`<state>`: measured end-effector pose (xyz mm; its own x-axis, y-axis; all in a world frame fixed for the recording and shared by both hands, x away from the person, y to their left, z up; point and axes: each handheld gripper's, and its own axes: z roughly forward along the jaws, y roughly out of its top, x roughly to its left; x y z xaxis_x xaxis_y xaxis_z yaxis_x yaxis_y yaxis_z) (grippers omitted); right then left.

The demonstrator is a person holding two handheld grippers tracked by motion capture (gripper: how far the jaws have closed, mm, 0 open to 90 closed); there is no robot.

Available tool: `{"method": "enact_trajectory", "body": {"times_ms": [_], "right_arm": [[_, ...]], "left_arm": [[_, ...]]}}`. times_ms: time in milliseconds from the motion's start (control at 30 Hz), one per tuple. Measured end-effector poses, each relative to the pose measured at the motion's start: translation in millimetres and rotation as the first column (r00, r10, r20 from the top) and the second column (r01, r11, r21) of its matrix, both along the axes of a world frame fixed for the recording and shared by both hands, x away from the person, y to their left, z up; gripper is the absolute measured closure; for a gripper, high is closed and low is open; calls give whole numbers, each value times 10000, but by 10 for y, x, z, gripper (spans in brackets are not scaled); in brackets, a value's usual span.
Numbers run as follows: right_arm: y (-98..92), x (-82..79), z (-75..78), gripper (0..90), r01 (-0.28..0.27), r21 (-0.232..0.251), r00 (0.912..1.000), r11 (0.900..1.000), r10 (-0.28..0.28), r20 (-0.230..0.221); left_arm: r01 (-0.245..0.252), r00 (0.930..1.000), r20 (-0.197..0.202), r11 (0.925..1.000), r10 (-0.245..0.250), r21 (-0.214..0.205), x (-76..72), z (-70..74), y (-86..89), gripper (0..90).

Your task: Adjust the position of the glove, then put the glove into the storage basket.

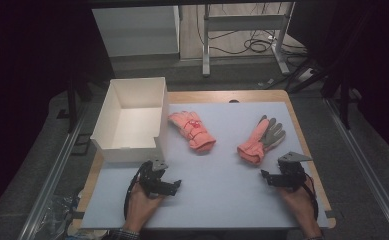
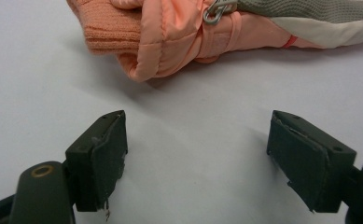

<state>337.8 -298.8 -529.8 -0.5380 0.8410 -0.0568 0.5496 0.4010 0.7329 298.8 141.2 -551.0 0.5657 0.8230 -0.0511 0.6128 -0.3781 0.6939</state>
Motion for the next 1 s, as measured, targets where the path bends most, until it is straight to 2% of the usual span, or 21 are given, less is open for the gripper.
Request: {"method": "enact_trajectory", "body": {"times_ms": [333, 733, 1000], "right_arm": [[-9, 11, 5, 193, -43, 121, 9999, 9999, 44, -124], [0, 6, 11, 195, -63, -1, 9999, 10000, 63, -83], [-9, -19, 53, 198, 160, 386, 9998, 9991, -154, -152]], "left_arm": [[39, 10000, -11, 10000, -39, 55, 0, 2, 4, 19], [39, 10000, -7, 10000, -39, 59, 0, 2, 4, 19], [39, 10000, -3, 10000, -39, 60, 1, 2, 5, 19]]}}
